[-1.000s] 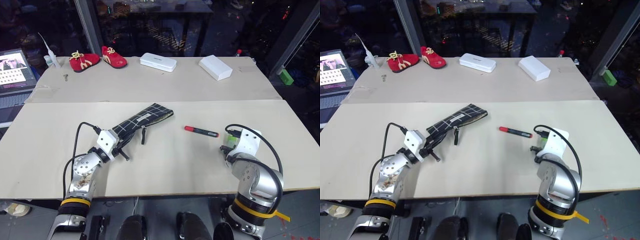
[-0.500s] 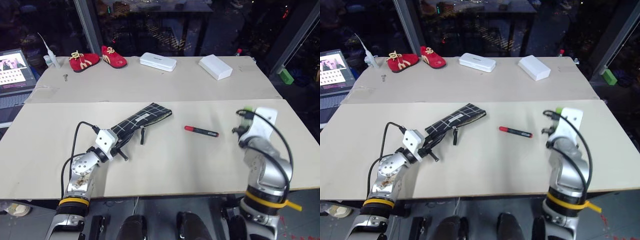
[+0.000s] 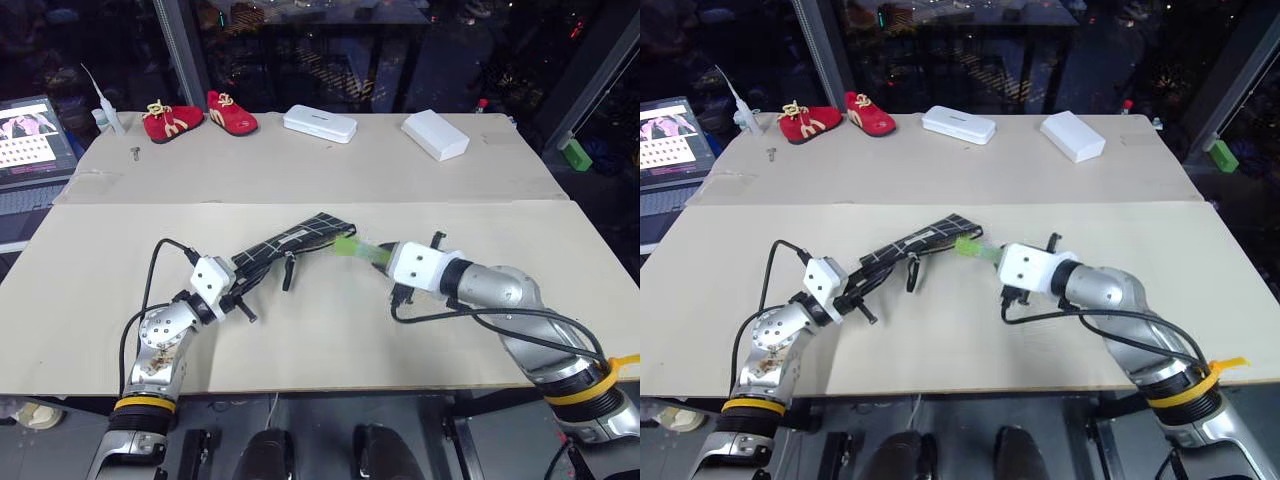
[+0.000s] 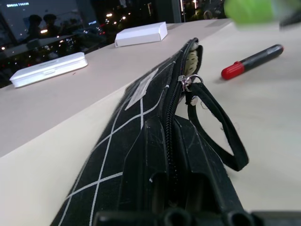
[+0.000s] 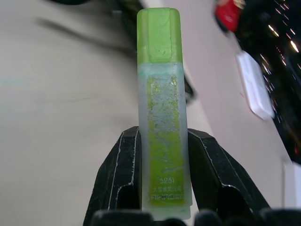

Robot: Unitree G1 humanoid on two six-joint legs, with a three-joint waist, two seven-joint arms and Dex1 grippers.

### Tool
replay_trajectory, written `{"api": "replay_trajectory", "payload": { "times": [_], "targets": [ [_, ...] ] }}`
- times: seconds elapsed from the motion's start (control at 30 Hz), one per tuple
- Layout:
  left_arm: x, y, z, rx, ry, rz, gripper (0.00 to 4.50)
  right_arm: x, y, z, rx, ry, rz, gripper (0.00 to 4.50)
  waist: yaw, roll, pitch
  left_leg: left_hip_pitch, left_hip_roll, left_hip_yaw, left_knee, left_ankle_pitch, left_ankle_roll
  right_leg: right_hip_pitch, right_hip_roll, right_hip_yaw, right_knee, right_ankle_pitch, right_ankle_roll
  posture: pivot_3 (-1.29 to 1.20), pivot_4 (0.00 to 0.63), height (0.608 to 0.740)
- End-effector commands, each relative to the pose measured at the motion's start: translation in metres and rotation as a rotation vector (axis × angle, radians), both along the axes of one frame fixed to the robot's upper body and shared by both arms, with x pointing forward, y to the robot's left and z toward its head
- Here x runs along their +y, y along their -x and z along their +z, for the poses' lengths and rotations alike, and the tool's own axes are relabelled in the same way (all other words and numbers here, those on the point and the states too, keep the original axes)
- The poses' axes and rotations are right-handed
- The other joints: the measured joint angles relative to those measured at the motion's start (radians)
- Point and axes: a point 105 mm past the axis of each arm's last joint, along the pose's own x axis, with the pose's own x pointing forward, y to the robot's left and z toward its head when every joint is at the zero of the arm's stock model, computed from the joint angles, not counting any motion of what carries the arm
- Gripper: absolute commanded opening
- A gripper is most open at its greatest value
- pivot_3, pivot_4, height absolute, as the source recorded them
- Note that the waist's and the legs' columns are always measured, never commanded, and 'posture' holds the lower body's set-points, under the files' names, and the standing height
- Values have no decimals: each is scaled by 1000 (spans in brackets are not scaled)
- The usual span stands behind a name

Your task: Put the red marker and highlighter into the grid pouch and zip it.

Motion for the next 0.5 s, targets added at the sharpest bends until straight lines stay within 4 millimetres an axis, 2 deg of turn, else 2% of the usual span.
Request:
{"api": "replay_trajectory", "payload": {
  "times": [0.03, 0.17, 0.5],
  "targets": [
    [-3, 5, 12, -42, -3, -21, 0, 13, -9, 8, -82, 32, 51, 1028, 0, 0, 0, 0, 0, 0, 0, 0, 0, 0, 0, 0, 0, 0, 0, 0, 150, 740],
    [-2, 5, 12, -40, -10, -23, 0, 15, -17, 7, -69, 31, 48, 1028, 4, 0, 0, 0, 0, 0, 0, 0, 0, 0, 0, 0, 0, 0, 0, 0, 150, 740],
    [-1, 4, 12, -40, -22, -26, 0, -4, -32, 12, -64, 54, -17, 1028, 7, 0, 0, -1, 0, 0, 0, 0, 0, 0, -1, -1, 0, 0, 0, 0, 150, 740]
  ]
}}
